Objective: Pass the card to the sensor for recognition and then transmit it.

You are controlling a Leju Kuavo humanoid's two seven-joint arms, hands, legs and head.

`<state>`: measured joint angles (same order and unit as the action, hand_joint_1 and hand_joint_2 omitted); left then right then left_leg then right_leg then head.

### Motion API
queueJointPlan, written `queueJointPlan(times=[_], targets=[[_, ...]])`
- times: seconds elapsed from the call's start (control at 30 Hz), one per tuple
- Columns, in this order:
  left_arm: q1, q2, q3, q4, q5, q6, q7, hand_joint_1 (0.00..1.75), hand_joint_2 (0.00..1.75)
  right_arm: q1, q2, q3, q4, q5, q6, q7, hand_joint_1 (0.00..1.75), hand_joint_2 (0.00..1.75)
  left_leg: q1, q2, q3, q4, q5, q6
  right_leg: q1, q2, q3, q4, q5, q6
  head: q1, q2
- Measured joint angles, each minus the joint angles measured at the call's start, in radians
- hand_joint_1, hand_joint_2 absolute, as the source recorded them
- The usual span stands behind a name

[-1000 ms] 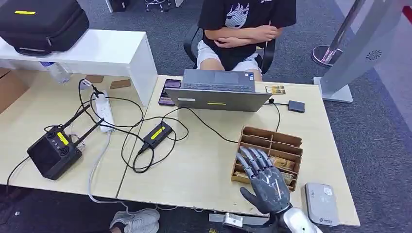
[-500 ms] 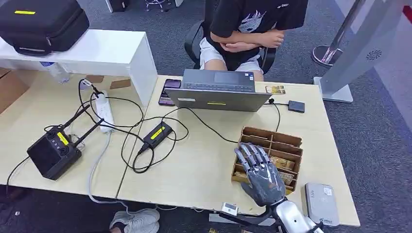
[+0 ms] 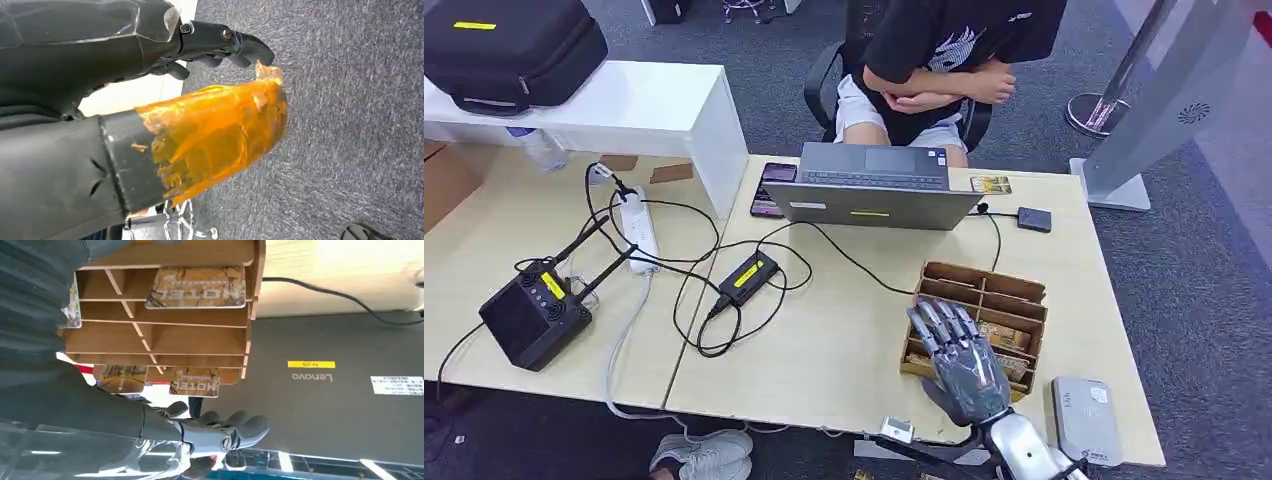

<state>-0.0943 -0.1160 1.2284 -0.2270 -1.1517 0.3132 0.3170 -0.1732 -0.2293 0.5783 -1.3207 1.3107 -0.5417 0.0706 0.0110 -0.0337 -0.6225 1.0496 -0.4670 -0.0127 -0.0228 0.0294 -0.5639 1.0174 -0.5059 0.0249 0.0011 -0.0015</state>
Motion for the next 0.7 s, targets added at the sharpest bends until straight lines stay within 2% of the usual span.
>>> queueJointPlan(times=[0.03,0.07,0.1,0.43,0.7], targets=[[0.0,0.0,0.0,0.0,0.0,0.0,0.0,0.0,0.0,0.001,0.0,0.0,0.001,0.0,0.0,0.002,1.34,1.75,0.0,0.0,0.0,0.0,0.0,0.0,0.0,0.0,0.0,0.0,0.0,0.0,0.0,0.0],[0.0,0.0,0.0,0.0,0.0,0.0,0.0,0.0,0.0,0.001,0.0,0.0,0.003,0.0,0.001,0.002,1.57,1.75,0.0,0.0,0.0,0.0,0.0,0.0,0.0,0.0,0.0,0.0,0.0,0.0,0.0,0.0],[0.0,0.0,0.0,0.0,0.002,0.0,0.0,0.0,0.0,0.003,0.0,0.0,0.003,0.0,0.001,0.002,1.69,1.75,0.0,0.0,0.0,0.0,0.0,0.0,0.0,0.0,0.0,0.0,0.0,0.0,0.0,0.0],[0.0,0.0,0.0,0.0,0.005,0.002,0.0,0.0,0.0,0.032,0.0,-0.016,0.005,0.002,0.004,0.01,1.75,1.75,0.0,0.0,0.0,0.0,0.0,0.0,0.0,0.0,0.0,0.0,0.0,0.0,0.0,0.0],[0.0,0.0,0.0,0.0,0.008,0.006,0.003,0.0,0.0,0.04,0.0,-0.036,0.008,0.113,-0.013,0.083,1.75,1.75,0.0,0.0,0.0,0.0,0.0,0.0,0.0,0.0,0.0,0.0,0.0,0.0,0.0,0.0]])
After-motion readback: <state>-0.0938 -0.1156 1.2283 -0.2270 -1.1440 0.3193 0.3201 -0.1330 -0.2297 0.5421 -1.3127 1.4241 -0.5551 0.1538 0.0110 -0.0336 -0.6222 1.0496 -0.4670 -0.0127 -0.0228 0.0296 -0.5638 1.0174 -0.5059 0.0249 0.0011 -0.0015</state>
